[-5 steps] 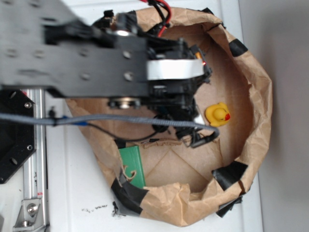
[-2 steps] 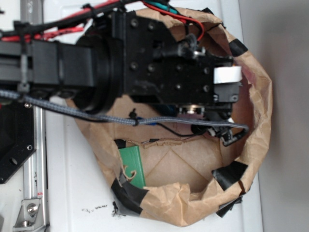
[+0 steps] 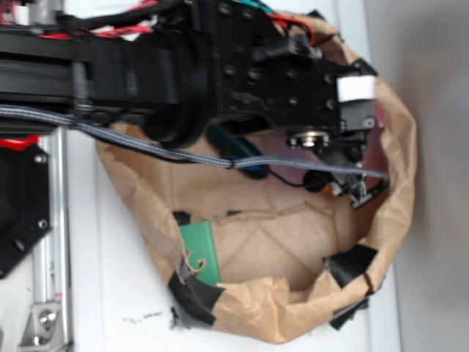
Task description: Grab the yellow duck.
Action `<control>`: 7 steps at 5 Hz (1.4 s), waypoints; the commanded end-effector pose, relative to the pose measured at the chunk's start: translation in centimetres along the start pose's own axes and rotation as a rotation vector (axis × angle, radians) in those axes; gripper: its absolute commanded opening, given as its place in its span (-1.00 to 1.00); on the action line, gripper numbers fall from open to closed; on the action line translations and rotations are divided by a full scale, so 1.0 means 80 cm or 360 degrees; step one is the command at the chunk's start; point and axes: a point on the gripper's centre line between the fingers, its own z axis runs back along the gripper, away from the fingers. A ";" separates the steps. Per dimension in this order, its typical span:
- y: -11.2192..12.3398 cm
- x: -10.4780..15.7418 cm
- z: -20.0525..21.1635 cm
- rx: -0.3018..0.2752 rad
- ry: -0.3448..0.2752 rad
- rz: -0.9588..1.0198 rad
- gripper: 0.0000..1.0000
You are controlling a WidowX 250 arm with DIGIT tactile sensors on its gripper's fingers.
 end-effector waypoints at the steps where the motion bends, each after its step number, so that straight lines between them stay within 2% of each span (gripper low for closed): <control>1: -0.001 0.011 0.000 -0.0033 -0.0026 -0.0018 1.00; 2: -0.009 -0.004 -0.012 0.0039 0.0001 -0.0104 1.00; 3: -0.002 -0.017 -0.022 0.0081 0.0034 -0.0131 1.00; 5: -0.004 -0.021 -0.027 0.0099 0.0045 -0.0170 1.00; 6: -0.014 -0.019 -0.034 0.0047 0.0069 -0.0197 1.00; 7: -0.041 -0.030 -0.028 -0.0050 0.0062 -0.0304 1.00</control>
